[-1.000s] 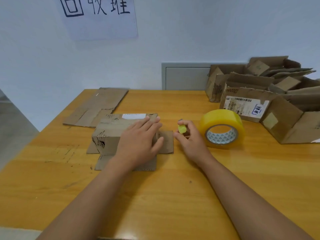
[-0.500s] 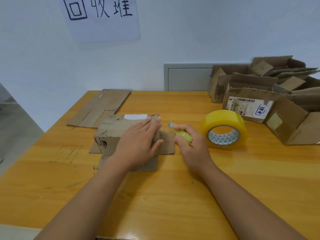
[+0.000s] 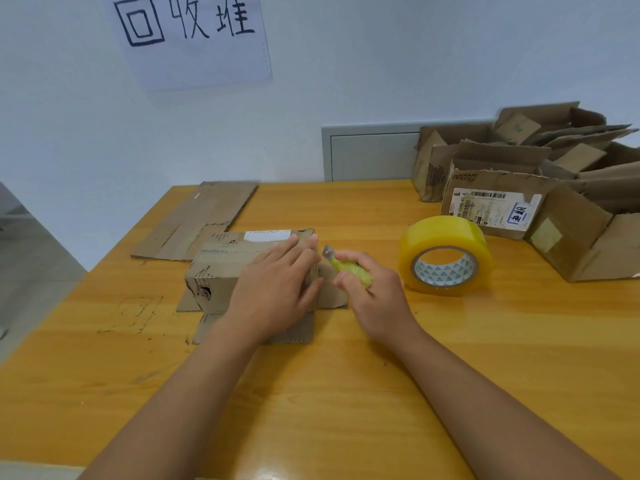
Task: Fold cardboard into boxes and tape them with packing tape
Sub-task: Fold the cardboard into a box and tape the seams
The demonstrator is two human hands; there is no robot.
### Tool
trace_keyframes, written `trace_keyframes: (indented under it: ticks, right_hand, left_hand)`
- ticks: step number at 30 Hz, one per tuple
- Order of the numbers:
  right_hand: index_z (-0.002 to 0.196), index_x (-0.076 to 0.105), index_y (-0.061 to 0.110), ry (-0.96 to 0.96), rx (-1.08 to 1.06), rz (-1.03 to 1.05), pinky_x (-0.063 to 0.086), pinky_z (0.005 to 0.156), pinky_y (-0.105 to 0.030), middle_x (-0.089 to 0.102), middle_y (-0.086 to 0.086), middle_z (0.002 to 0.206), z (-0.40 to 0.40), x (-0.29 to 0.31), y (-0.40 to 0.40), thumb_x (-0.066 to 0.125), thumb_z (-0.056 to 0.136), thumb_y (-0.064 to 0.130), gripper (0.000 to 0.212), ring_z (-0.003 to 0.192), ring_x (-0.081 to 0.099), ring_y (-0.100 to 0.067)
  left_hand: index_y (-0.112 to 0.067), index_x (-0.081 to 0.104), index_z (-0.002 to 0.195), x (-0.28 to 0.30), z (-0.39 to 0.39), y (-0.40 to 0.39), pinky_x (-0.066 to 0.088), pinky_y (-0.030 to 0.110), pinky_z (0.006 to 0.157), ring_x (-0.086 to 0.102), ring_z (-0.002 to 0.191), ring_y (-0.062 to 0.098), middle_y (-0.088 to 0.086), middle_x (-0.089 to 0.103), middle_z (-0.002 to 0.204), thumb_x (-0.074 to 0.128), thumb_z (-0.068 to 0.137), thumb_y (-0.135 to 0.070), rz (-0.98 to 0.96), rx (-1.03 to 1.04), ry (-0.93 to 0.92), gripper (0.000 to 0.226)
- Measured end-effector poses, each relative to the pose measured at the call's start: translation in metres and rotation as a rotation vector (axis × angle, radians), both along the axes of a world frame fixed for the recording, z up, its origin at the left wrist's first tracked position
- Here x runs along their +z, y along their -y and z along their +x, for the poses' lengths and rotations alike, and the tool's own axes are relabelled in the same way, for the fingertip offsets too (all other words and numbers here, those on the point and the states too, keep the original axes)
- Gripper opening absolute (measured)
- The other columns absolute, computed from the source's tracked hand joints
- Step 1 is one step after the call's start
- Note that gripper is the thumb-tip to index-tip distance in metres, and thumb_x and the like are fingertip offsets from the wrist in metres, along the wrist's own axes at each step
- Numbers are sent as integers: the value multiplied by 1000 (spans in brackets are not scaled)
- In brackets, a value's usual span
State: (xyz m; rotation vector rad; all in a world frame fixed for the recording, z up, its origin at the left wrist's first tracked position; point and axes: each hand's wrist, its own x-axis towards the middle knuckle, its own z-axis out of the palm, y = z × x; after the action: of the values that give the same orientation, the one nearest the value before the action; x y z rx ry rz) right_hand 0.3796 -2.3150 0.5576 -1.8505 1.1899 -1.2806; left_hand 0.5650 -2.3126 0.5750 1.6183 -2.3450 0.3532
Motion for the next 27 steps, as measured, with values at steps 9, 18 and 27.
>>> trace_keyframes:
  ticks: [9,18,27]
  right_hand:
    - [98,70,25,83,59,72,42,52,-18,66,12,63,-1,8,-7,49,81,19,27,53,57,-4]
    - [100,64,10,302,59,257,47,58,-28,61,-3,56,-37,50,4,42,94,8,23,59,56,-15]
    - [97,72,13,-278,500,599,47,70,-23,70,-3,86,-81,25,-17,71,89,8,9,77,61,-8]
  left_hand:
    - [-20,54,136,4,-2,-2,42,37,107,44,139,19,-5,54,144,43,97,-50,-1,28,0,50]
    - [-27,22,156,22,-3,-10,15,27,118,10,151,6,-15,28,160,43,96,-42,190,22,-58,66]
    - [-29,19,158,26,-2,-9,15,23,116,12,149,2,-19,39,153,17,90,-37,255,20,-200,69]
